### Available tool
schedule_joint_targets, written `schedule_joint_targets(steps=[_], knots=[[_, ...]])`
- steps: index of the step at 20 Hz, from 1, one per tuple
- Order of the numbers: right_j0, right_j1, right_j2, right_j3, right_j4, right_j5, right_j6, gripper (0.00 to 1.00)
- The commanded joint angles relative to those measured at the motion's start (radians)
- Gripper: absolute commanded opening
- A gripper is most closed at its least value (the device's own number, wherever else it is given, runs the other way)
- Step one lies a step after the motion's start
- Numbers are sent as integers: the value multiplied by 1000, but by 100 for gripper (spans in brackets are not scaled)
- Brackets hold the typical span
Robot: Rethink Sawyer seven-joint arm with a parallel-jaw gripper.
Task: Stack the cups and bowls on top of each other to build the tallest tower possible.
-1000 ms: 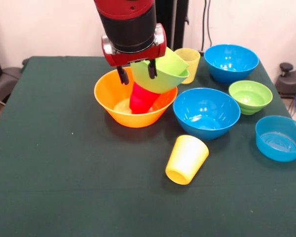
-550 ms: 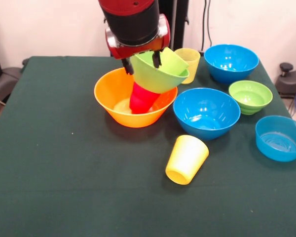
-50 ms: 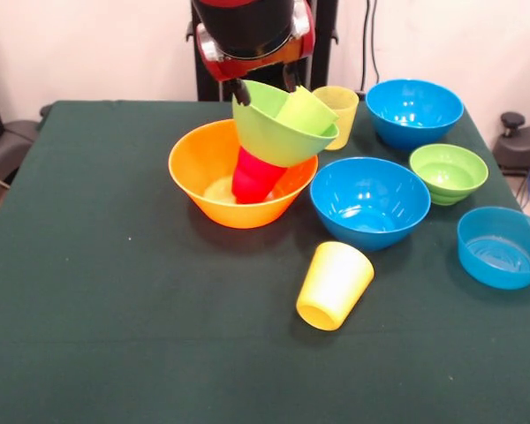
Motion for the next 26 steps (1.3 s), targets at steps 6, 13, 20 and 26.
schedule_joint_targets(steps=[6, 13, 20, 26], knots=[[12, 83, 148, 9, -287, -218, -247, 100], [8, 68, 191, 43, -416, -341, -282, 100], [-9, 84, 233, 54, -454, -365, -252, 100], [-52, 59, 288, 32, -412, -179, -293, 100]])
